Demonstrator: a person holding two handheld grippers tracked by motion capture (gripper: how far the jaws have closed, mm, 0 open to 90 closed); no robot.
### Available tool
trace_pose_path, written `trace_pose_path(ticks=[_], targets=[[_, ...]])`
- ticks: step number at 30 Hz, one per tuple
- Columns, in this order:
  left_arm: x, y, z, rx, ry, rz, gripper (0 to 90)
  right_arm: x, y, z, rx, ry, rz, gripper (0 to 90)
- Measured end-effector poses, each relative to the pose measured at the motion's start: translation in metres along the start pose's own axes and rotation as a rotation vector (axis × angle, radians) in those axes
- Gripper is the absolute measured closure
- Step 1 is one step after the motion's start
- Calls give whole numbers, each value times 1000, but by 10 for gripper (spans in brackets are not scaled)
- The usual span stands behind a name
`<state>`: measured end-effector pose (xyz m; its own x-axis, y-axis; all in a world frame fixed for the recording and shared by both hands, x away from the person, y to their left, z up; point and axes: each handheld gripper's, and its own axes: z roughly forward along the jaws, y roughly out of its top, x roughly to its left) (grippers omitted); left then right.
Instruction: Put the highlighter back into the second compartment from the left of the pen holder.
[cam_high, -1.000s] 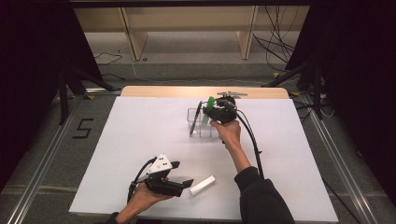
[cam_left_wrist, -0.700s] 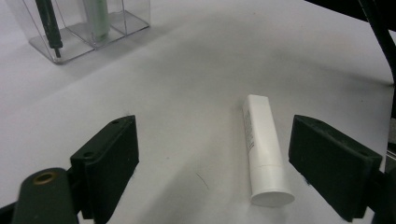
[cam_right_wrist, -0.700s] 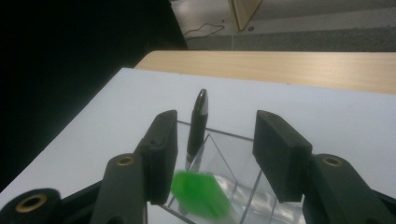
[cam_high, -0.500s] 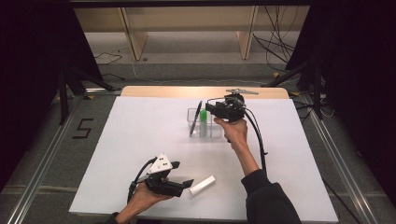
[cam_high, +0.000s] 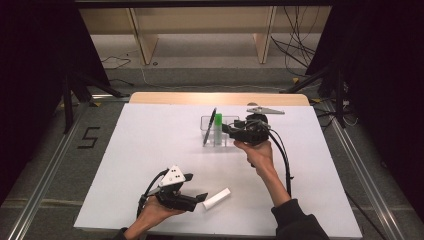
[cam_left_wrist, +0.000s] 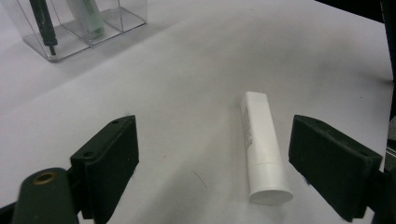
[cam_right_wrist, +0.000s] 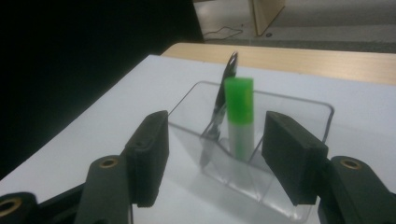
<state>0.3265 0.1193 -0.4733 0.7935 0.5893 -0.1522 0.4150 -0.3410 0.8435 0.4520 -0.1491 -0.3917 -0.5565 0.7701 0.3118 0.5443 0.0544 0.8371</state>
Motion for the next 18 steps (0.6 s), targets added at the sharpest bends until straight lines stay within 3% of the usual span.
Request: trace_pose_path(ticks=[4, 18], targets=[[0, 0, 0, 4, -1, 4, 157, 8, -12, -8, 9, 11, -47, 392], [-3, 0, 0, 2, -4, 3, 156, 16, -52, -38, -16, 63, -73, 356]])
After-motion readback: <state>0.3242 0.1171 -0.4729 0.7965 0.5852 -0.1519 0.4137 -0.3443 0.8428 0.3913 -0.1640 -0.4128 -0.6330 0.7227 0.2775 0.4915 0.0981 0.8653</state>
